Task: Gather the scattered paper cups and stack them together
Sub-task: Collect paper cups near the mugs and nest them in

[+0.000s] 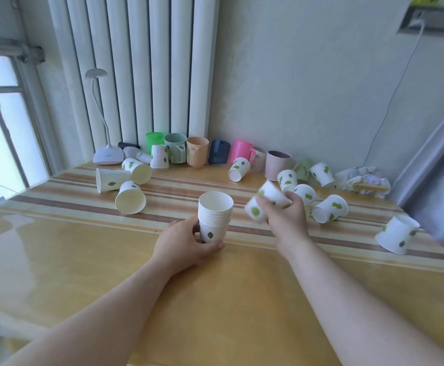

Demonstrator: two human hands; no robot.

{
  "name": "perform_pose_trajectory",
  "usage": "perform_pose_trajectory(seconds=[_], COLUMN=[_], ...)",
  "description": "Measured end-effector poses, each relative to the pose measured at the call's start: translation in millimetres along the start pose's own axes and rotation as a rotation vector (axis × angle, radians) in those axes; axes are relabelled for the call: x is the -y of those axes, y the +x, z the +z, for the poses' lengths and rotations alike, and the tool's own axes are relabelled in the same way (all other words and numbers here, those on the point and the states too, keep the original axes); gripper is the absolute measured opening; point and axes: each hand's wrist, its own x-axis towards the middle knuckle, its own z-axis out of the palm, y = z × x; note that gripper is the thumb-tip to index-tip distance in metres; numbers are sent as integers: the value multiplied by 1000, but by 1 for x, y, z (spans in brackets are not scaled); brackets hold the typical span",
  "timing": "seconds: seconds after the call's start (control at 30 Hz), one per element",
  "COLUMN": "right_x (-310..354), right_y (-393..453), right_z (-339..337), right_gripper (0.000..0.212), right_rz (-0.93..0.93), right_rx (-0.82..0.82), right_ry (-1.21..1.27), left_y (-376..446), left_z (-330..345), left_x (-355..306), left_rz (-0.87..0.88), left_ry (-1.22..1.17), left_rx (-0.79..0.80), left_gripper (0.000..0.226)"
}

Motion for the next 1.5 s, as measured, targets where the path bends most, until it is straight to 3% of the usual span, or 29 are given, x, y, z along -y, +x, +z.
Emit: perform_pose_trajectory(seconds=[0.07, 0.1, 0.17, 0.23, 0.3, 0.5, 0.57, 0.67, 0.73, 0.8, 0.9, 1.07, 1.13, 1.27, 1.5], right_x=[24, 33, 44, 44, 34, 5, -3, -17, -26, -38, -53, -51, -46, -43, -15], right_y=[-5, -9, -18, -27, -31, -26, -17, 17, 40, 52, 62, 73, 70, 66, 31], right_z=[19, 30, 48, 61, 65, 36, 13, -29, -55, -73, -78, -65, -62, -64, -44], right_gripper=[33, 29, 49, 70, 79, 131, 121, 82, 75, 82, 86, 97, 92, 66, 57], right_rz=[9, -31, -173, -332, -407, -279, -270, -284, -212, -86, -56, 64, 84, 92, 9], right_rx=[97, 158, 237, 252, 280, 549, 423, -79, -290, -279, -178, -218, -207, -192, -32], right_ry=[300, 351, 315, 15, -285, -389, -383, -464, -548, -572, -637, -755, -783, -620, 94], left_y=[0, 0, -1, -1, 0, 2, 2, 2, 4, 4, 3, 1, 0, 0, 3], left_z=[0, -1, -1, 0, 1, 2, 3, 3, 3, 3, 1, -1, -1, 0, 1], left_x=[0, 0, 0, 0, 2, 8, 8, 8, 7, 7, 5, 1, 0, 1, 5], left_rz=[3, 4, 5, 4, 9, 7, 10, 10, 8, 2, -2, -1, -2, -2, -7], left_ry=[6, 5, -4, -15, -17, -8, 1, 5, 1, -8, -19, 5, 11, 18, 7], left_rx=[1, 0, -5, -10, -11, 19, 20, 15, 17, 22, 23, 30, 28, 26, 43], left_gripper=[49, 49, 49, 48, 50, 59, 58, 55, 54, 53, 52, 46, 47, 54, 58])
